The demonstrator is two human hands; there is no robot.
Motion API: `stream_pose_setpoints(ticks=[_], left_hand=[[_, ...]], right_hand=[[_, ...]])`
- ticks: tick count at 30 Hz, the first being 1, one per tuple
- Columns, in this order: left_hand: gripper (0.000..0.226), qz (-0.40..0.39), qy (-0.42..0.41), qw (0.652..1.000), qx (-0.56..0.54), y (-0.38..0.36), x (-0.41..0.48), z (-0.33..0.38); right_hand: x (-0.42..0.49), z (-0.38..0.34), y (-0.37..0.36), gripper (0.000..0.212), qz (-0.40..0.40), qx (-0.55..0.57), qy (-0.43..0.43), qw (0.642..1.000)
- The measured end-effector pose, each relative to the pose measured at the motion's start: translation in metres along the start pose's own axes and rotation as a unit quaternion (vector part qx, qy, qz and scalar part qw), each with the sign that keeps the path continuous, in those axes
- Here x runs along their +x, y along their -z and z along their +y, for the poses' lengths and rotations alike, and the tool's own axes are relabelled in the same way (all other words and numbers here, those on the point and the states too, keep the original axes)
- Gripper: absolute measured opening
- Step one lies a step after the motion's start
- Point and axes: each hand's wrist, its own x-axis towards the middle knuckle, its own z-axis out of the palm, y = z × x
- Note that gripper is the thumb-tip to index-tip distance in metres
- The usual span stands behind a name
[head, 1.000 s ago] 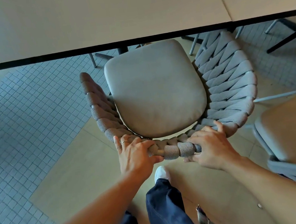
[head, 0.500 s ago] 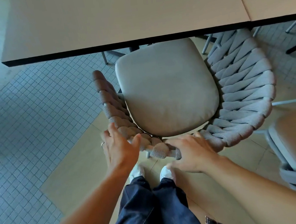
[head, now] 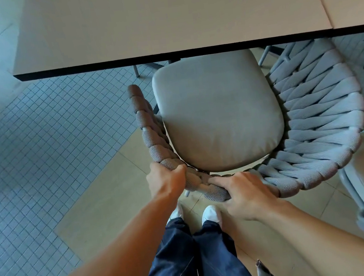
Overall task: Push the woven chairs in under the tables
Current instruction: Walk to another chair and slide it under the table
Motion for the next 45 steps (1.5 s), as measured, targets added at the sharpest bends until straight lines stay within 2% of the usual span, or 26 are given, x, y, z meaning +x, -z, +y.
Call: stream_pose_setpoints(ticks=[8, 13, 18, 23, 30, 35, 45], left_hand=[[0.04, 0.014, -0.036, 0.999, 0.0, 0.005, -0.004, 0.024], [0.037, 0.027, -0.045, 0.999, 0.0, 0.018, 0.003, 0.033], [0.038, 0.029, -0.06, 0.998, 0.009, 0.026, -0.002, 0.028], [0.04, 0.031, -0.073, 0.997, 0.016, 0.034, -0.004, 0.019], [0.044, 0.048, -0.053, 0.997, 0.043, 0.059, 0.023, 0.008], [0.045, 0.048, -0.044, 0.997, 0.031, 0.079, 0.052, 0.006], [0.047, 0.045, -0.019, 0.997, 0.056, 0.106, 0.105, -0.003]], right_hand=[[-0.006, -0.001, 0.031, 0.066, 0.031, 0.033, 0.005, 0.999], [-0.003, -0.011, 0.043, 0.06, 0.034, 0.026, 0.028, 0.999], [-0.008, -0.017, 0.037, 0.069, 0.041, 0.035, 0.034, 0.998], [-0.012, -0.029, 0.018, 0.067, 0.051, 0.058, 0.039, 0.996], [0.008, -0.061, 0.007, 0.054, 0.046, 0.045, 0.074, 0.995], [0.036, -0.09, -0.005, 0.045, 0.047, 0.028, 0.057, 0.997], [0.086, -0.128, -0.036, 0.048, 0.049, 0.031, 0.047, 0.997]])
